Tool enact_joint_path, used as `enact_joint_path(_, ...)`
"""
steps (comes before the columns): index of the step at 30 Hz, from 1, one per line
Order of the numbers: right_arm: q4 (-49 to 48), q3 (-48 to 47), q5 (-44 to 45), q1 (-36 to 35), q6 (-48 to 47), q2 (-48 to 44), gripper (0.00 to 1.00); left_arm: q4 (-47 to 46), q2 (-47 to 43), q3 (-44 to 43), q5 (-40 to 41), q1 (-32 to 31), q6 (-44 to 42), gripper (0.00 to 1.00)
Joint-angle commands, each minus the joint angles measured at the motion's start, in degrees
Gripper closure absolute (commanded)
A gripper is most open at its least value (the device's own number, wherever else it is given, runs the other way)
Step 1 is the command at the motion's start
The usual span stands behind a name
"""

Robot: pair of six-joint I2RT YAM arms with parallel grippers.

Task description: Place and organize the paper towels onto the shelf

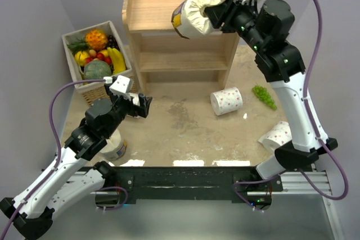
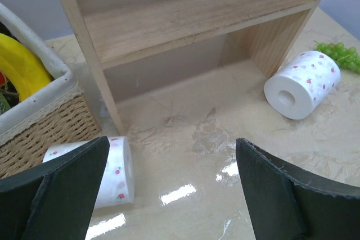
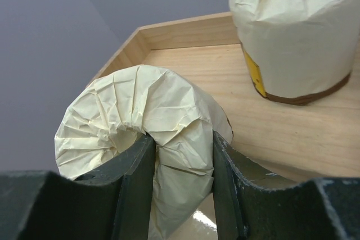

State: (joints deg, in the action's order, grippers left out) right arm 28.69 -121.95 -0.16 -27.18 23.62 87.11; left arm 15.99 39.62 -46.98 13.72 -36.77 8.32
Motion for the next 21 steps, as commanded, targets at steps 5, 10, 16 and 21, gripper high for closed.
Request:
enact_joint_path(5, -10.23, -14.61, 8.24, -3.84, -1.11, 8.24, 0.59, -1.31, -0.42, 0.22, 0.87, 0.12, -0.49, 0.0)
enact_joint_path(10, -11.28, -18.14, 10.53, -4.29, -1.38, 12.99, 0.57, -1.22, -0.59, 0.22, 0.96, 0.04, -0.41, 0.0)
enact_joint_path(16, -13.21, -18.5, 12.47, -4.37, -0.5, 15.72, 0.52, -1.22, -0.59, 0.4, 1.05, 0.04, -0.41, 0.0)
enact_joint_path(21, -15.67, -18.15, 15.8, -4.46, -1.2, 17.39, 0.42, -1.22, -0.5, 0.22, 1.05, 0.12, -0.58, 0.0)
